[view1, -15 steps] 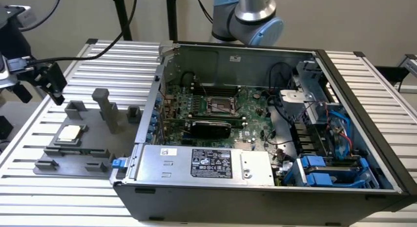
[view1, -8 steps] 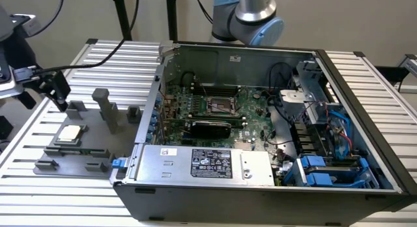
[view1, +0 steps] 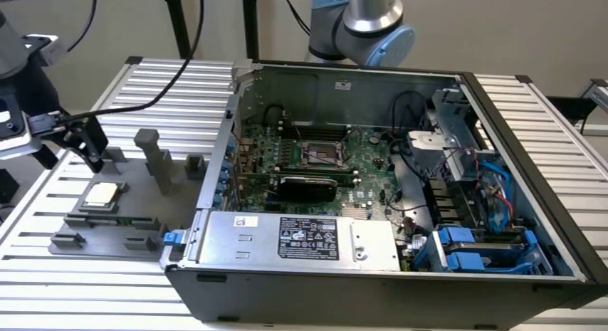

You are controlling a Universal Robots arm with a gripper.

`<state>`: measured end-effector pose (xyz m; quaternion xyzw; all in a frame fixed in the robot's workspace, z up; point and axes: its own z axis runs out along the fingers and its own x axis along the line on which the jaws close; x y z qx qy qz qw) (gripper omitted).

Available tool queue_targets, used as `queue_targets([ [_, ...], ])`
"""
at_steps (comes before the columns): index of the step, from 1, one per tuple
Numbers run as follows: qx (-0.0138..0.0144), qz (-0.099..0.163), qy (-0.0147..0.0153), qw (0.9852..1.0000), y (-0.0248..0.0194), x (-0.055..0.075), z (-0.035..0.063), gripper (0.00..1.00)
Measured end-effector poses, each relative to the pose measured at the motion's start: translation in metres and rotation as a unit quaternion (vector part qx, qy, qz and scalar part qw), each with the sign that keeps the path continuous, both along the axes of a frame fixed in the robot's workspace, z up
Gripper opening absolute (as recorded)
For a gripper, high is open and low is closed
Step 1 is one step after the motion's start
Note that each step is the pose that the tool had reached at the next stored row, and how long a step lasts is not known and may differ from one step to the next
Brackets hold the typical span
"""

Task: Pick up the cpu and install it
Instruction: 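Pick up the cpu and move it towards the insertion slot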

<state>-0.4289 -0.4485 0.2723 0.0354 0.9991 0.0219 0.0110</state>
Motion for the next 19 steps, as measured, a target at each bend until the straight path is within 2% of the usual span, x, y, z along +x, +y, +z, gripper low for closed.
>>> queue_targets([
  [4, 0.0, 0.0, 0.0, 1.0, -0.0023, 0.002, -0.0072, 0.77],
  [19, -0.0001, 0.0, 0.0001, 1.0, -0.0025, 0.002, -0.0344, 0.77],
])
